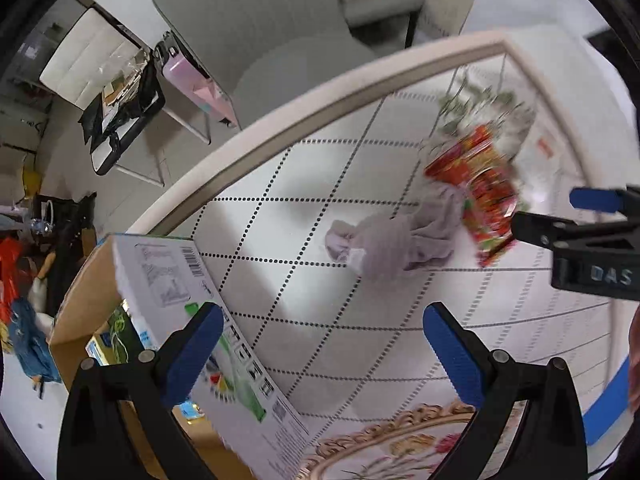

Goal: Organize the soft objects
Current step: 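Grasp the lilac cloth with the left gripper while the right grasps the red candy bag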

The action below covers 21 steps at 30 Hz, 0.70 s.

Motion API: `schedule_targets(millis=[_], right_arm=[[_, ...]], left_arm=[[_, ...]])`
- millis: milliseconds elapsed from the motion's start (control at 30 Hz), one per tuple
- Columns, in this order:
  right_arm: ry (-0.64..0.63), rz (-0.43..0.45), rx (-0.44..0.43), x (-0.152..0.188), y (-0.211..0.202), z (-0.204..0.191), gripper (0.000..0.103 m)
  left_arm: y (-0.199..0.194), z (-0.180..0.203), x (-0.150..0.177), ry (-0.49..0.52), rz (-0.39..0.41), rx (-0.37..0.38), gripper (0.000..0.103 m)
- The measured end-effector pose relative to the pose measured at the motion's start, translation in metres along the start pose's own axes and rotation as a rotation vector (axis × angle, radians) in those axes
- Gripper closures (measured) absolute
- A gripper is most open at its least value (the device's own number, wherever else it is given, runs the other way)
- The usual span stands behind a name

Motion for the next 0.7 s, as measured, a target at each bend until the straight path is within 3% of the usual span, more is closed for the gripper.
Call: schedule_targets(millis=[133, 267, 367, 500, 567, 633, 700], right_arm=[[-0.076, -0.028, -0.003, -0.010, 0.035, -0.025, 0.018], [-0.091, -0.054, 0.033, -0.013, 0.051, -0.027, 0.047], [-0.022, -0.108, -0.016, -0.009, 0.056, -0.007, 0.048], [0.012, -0.128, -0.005, 0.000, 0.063, 0.018, 0.048], [0.025, -0.144, 0.001, 0.004, 0.066, 0.026, 0.048], [0.045, -0.147, -0.012, 0.006, 0.068, 0.031, 0.047], [0.062, -0.150, -0.021, 0.005, 0.070, 0.032, 0.047]], left_arm=[[0.017, 0.009, -0.003, 0.068, -0.032, -0.021, 0.001], [0.032, 0.034, -0.007, 0.236, -0.076, -0.049, 0.001], [0.047, 0.055, -0.011, 0.345, -0.124, -0.041, 0.001], [0.076, 0.070, -0.020, 0.418, -0.182, -0.072, 0.002], [0.087, 0.076, -0.023, 0.438, -0.199, -0.084, 0.019], [0.099, 0.076, -0.022, 0.371, -0.263, -0.031, 0.054], [0.098, 0.070, -0.026, 0.215, -0.289, 0.083, 0.055]])
Point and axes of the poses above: each gripper's, at about its wrist camera, not at the fingertips, and y roughly the way its jaws point, z to its right, x to its underside, the point moved 6 cm from there along y, roughly the way its jaws point, and after that the axes turned 13 degrees about x, right-handed, at the moved point
